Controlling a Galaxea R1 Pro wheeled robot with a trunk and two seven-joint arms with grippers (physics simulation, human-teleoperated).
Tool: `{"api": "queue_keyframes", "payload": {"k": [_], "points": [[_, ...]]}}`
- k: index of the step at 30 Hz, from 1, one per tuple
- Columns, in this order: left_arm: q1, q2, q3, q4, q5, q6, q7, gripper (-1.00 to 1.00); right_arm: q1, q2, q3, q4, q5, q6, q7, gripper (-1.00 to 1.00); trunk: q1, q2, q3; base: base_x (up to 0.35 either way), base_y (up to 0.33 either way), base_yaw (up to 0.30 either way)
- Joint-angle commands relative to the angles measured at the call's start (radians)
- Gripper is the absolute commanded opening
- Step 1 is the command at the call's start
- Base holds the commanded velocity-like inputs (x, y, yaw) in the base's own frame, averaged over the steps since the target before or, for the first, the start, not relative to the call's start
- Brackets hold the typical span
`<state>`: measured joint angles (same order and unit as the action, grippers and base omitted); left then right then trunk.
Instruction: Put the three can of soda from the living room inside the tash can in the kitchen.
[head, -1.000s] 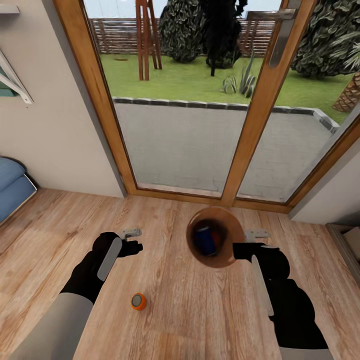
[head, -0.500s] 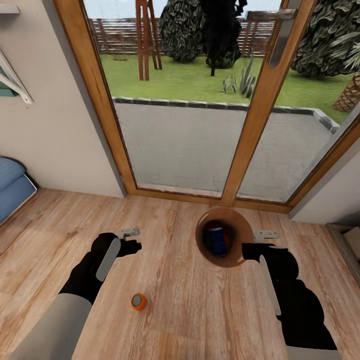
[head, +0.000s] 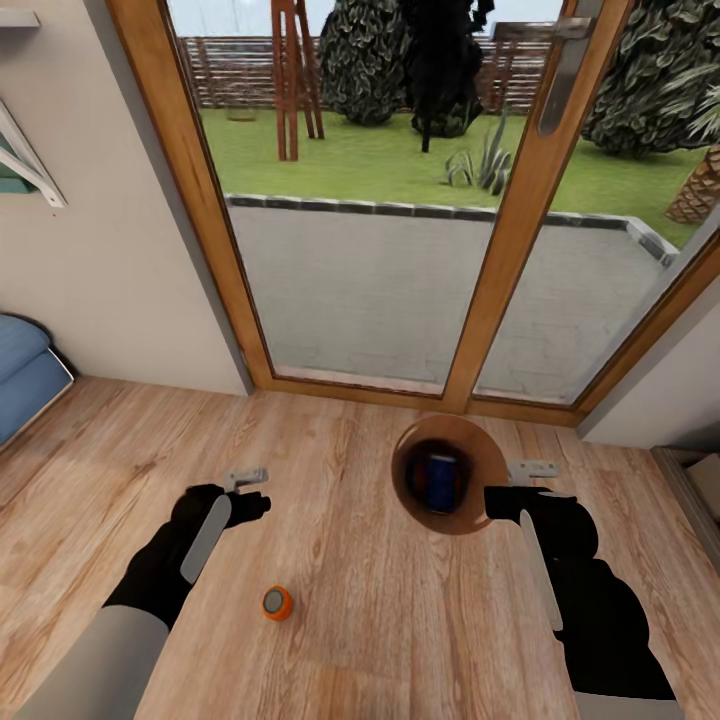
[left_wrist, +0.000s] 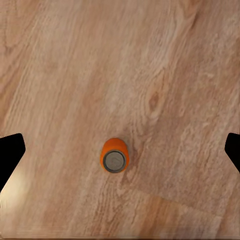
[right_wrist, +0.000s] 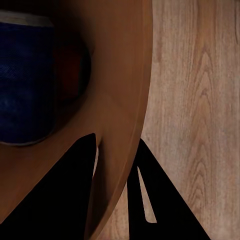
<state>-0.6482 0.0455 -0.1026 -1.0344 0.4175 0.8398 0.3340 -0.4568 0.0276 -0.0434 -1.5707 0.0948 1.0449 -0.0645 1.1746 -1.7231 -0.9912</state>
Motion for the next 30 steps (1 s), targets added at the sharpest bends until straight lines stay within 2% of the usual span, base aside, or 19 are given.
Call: {"api": "queue_keyframes", "payload": {"k": [1,9,17,19,23,30], "points": [[0.001,0.0,0.0,0.008,0.0,-0.001,0.0,1.0,0.0,0.0,0.0,0.0,-0.007,0.0,0.002,-1.0,0.0,0.0,0.0,0.0,0.0,0.0],[0.002,-0.002,-0.001,0.087,-0.002,-0.036,0.004,1.0,0.0,0.0,0.0,0.0,-0.007,0.0,0.0,-1.0,0.0,0.0,0.0,0.0,0.0,0.0],[0.002,-0.008,-0.008,0.115,-0.001,-0.037,0.036,1.0,0.0,0.001,0.0,0.0,-0.006,0.0,0.0,-1.0,0.0,0.0,0.0,0.0,0.0,0.0],[0.002,-0.009,-0.008,0.116,-0.001,-0.016,0.042,1.0,0.0,0.001,0.0,0.0,-0.006,0.0,0.0,-1.0,0.0,0.0,0.0,0.0,0.0,0.0],[0.002,-0.01,-0.007,0.118,0.0,0.079,0.049,1.0,0.0,0.002,0.0,0.0,-0.006,0.0,-0.001,-1.0,0.0,0.0,0.0,0.0,0.0,0.0],[-0.002,-0.011,-0.002,0.12,-0.002,0.2,0.052,1.0,0.0,0.002,0.0,0.0,-0.005,0.0,-0.005,-1.0,0.0,0.0,0.0,0.0,0.0,0.0]]}}
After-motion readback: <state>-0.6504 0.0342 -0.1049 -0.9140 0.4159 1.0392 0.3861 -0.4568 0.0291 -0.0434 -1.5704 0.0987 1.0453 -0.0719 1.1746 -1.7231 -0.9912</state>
